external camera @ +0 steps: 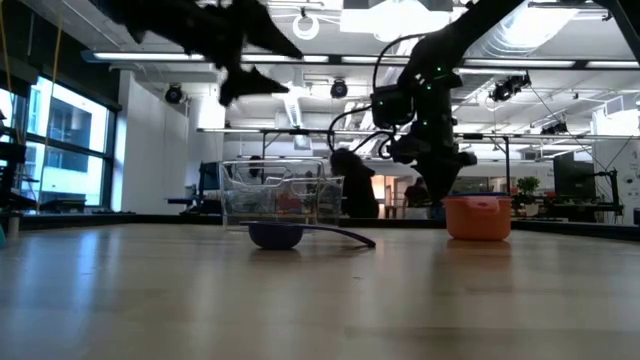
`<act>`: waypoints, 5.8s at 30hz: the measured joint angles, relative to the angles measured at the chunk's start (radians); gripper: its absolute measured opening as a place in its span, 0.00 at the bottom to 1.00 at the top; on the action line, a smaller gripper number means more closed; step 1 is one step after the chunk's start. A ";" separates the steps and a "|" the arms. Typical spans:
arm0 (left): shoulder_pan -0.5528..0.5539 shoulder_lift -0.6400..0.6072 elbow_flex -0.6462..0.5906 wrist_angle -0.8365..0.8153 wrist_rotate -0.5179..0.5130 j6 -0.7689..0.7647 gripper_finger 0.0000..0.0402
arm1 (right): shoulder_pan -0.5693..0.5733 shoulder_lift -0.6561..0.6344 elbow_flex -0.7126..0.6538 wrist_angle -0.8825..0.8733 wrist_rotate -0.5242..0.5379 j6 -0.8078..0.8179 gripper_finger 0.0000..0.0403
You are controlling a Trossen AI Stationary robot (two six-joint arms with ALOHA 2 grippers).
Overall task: Nest measuring cups in basket
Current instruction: Stack the blue measuring cup on top of the pink measuring cup
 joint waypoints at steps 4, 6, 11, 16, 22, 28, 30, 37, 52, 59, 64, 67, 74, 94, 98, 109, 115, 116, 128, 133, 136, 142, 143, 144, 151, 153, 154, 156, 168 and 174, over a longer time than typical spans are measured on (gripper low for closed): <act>-0.047 0.211 0.082 0.003 0.027 -0.036 0.52 | -0.006 -0.016 0.000 -0.002 -0.007 -0.003 0.00; -0.065 0.303 0.145 0.005 0.000 -0.019 0.35 | -0.007 -0.018 0.000 -0.003 -0.017 -0.003 0.00; -0.095 0.503 0.319 0.008 -0.122 0.102 0.04 | -0.007 -0.018 0.000 -0.001 -0.028 -0.007 0.00; -0.135 0.653 0.464 0.003 -0.222 0.169 0.01 | -0.013 -0.018 0.000 0.000 -0.046 0.002 0.00; -0.171 0.781 0.542 0.111 -0.304 0.312 0.00 | -0.013 -0.018 -0.001 0.001 -0.047 0.029 0.00; -0.167 0.908 0.598 0.181 -0.283 0.302 0.00 | -0.028 -0.017 -0.001 0.003 -0.049 0.053 0.00; -0.162 0.939 0.615 0.182 -0.275 0.293 0.00 | -0.033 -0.017 -0.001 0.006 -0.049 0.061 0.00; -0.153 1.024 0.680 0.195 -0.239 0.273 0.00 | -0.033 -0.017 -0.001 0.033 -0.078 0.089 0.00; -0.135 1.046 0.699 0.263 -0.161 0.273 0.00 | -0.032 -0.017 -0.002 -0.030 -0.072 0.078 0.00; -0.137 1.045 0.698 0.262 -0.151 0.273 0.00 | -0.032 -0.017 -0.002 -0.094 -0.035 0.067 0.00; -0.136 1.045 0.698 0.267 -0.140 0.273 0.00 | -0.032 -0.017 -0.002 -0.123 -0.033 0.060 0.00; -0.137 1.046 0.698 0.277 -0.139 0.273 0.00 | -0.032 -0.017 -0.002 -0.149 -0.028 0.060 0.00; -0.137 1.045 0.698 0.284 -0.139 0.273 0.00 | -0.032 -0.017 -0.002 -0.217 -0.025 0.060 0.00; -0.137 1.046 0.698 0.284 -0.139 0.272 0.00 | -0.098 -0.107 -0.028 -0.124 0.057 0.079 0.00; -0.137 1.045 0.698 0.284 -0.139 0.273 0.00 | -0.148 -0.106 -0.091 -0.034 0.002 0.079 0.00; -0.137 1.045 0.697 0.284 -0.139 0.273 0.00 | -0.160 -0.106 -0.163 0.042 -0.045 0.053 0.00; -0.137 1.045 0.697 0.284 -0.140 0.273 0.00 | -0.161 -0.106 -0.163 -0.058 -0.040 0.010 0.00; -0.137 1.045 0.697 0.284 -0.140 0.273 0.00 | -0.161 -0.106 -0.163 -0.070 -0.040 0.004 0.00; -0.137 1.046 0.697 0.284 -0.140 0.272 0.00 | -0.128 -0.106 -0.163 -0.250 -0.048 -0.039 0.00; -0.139 1.046 0.697 0.284 -0.139 0.272 0.00 | -0.098 -0.113 -0.163 -0.327 -0.063 -0.052 0.00; -0.139 1.046 0.697 0.284 -0.139 0.272 0.00 | -0.078 -0.135 -0.163 -0.344 -0.104 -0.053 0.00; -0.139 1.045 0.697 0.284 -0.139 0.271 0.00 | -0.081 -0.257 -0.163 -0.282 -0.005 -0.004 0.00; -0.139 1.045 0.697 0.284 -0.139 0.271 0.00 | -0.091 -0.281 -0.164 -0.258 0.004 0.015 0.00; -0.139 1.045 0.697 0.284 -0.139 0.271 0.00 | -0.103 -0.302 -0.169 -0.230 0.012 0.045 0.00; -0.139 1.045 0.697 0.284 -0.142 0.272 0.00 | -0.130 -0.350 -0.353 -0.035 0.031 0.187 0.00; -0.138 1.045 0.697 0.284 -0.148 0.272 0.00 | -0.130 -0.367 -0.418 0.057 0.021 0.231 0.00; -0.137 1.045 0.697 0.284 -0.149 0.272 0.00 | -0.131 -0.380 -0.444 0.103 0.011 0.248 0.00; -0.137 1.045 0.697 0.283 -0.151 0.272 0.00 | -0.131 -0.407 -0.480 0.170 0.013 0.278 0.00; -0.142 1.045 0.697 0.284 -0.154 0.218 0.00 | -0.176 -0.430 -0.533 0.099 -0.007 0.234 0.00; -0.150 1.045 0.697 0.284 -0.155 0.202 0.00 | -0.154 -0.430 -0.499 0.033 -0.042 0.208 0.00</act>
